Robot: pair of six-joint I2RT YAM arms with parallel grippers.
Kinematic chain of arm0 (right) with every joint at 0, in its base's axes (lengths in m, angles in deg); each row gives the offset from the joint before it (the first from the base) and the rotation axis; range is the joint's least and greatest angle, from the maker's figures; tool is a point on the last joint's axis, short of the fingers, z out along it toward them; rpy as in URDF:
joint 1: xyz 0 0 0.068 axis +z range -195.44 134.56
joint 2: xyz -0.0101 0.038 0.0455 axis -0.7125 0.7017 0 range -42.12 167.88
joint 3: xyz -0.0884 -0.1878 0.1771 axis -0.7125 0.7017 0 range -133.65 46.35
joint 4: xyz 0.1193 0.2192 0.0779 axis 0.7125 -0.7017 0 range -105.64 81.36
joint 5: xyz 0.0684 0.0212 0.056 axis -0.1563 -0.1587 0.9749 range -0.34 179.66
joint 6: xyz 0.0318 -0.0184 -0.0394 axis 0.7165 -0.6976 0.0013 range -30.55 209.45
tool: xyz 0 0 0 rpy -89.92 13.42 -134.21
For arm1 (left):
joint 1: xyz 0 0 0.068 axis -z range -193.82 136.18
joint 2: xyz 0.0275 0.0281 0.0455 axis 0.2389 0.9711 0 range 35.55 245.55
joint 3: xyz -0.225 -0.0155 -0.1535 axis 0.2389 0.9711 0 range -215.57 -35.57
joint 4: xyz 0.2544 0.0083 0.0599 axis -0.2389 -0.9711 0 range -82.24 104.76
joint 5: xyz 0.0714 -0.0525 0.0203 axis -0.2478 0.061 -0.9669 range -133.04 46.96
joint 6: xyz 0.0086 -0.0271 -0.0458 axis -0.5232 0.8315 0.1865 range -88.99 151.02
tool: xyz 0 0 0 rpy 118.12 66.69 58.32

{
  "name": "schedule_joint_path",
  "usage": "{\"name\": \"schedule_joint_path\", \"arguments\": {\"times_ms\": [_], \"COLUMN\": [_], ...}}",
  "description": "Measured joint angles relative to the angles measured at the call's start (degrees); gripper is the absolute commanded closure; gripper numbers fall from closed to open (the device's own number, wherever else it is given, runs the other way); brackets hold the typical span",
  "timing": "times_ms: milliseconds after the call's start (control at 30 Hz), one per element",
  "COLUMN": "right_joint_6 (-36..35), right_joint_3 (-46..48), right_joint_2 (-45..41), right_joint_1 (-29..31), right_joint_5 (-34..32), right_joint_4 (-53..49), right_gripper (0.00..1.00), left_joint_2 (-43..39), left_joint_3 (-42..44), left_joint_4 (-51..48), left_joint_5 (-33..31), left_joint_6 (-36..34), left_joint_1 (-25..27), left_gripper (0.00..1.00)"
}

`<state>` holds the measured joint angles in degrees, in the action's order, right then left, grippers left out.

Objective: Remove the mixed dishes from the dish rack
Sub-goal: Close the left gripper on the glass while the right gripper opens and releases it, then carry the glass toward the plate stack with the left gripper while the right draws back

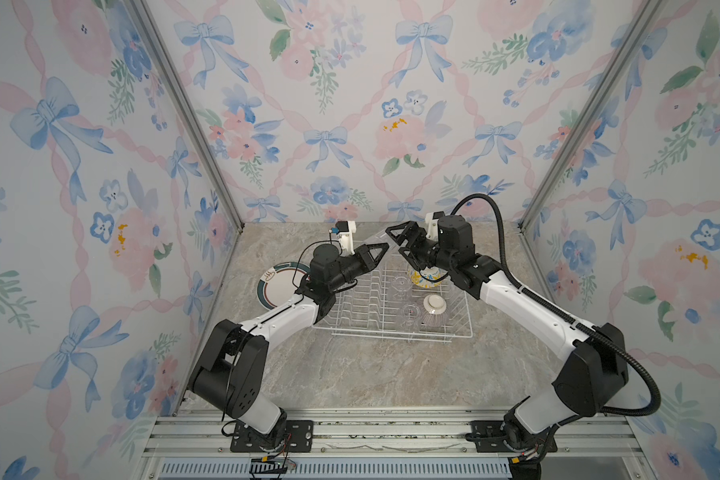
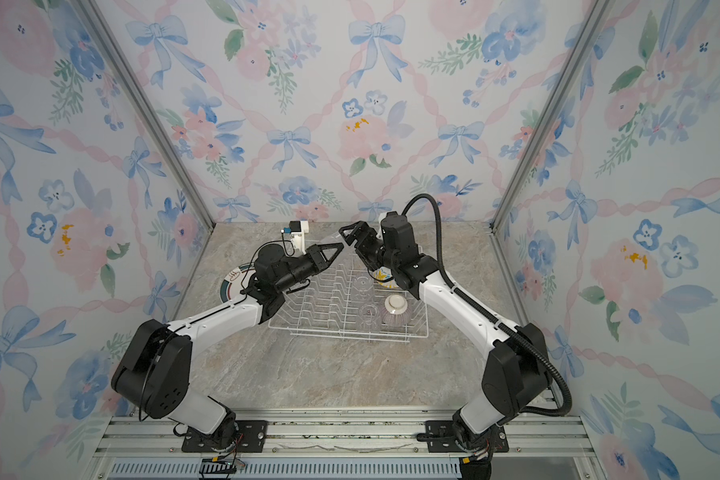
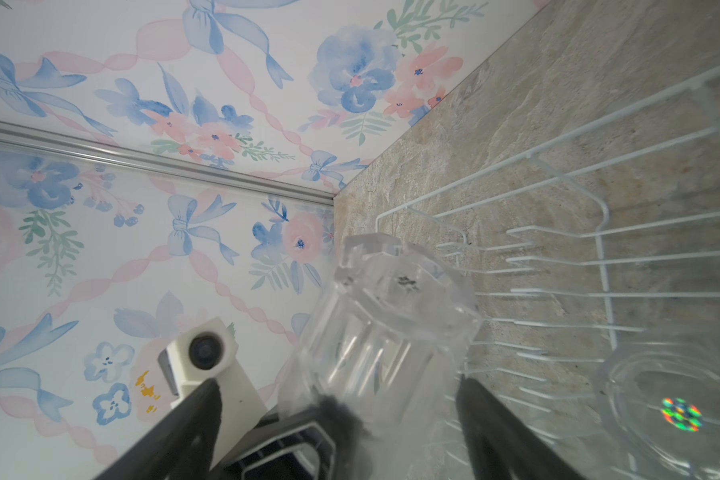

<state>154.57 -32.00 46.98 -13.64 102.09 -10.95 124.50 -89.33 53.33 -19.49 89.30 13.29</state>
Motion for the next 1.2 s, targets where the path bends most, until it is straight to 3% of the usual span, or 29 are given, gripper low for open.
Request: {"name": "schedule_joint_path", "arguments": {"times_ms": [233, 433, 667, 933, 1200], "right_joint_6": [-1.53, -4.39, -12.87, -23.91, -31.8], "right_joint_3": [0.02, 1.22, 3.34, 7.91, 13.16], "right_joint_2": [-3.54, -5.46, -12.09, -19.74, -23.61], "right_joint_1": [-1.09, -1.51, -1.75, -1.68, -1.68], "right_joint_5": [-0.07, -1.31, -6.05, -13.42, -16.81], "right_joint_4": [0.46, -0.72, -6.82, -13.57, -17.73], "right_gripper": [0.06, 0.05, 0.03, 0.02, 0.01], "left_joint_2": [-1.18, -6.99, -17.03, -22.67, -19.39], "left_joint_3": [0.52, 0.52, -2.43, -7.15, -11.54], "left_joint_4": [-4.92, -11.96, -32.13, -51.49, -62.84], "left_joint_5": [-2.01, -4.5, -15.93, -24.2, -26.77], "left_joint_6": [-1.66, -5.11, -14.32, -20.98, -25.79], "left_joint_1": [-0.15, -1.64, -7.69, -23.08, -34.47], "left_gripper": [1.0, 1.0, 1.0, 1.0, 1.0]}}
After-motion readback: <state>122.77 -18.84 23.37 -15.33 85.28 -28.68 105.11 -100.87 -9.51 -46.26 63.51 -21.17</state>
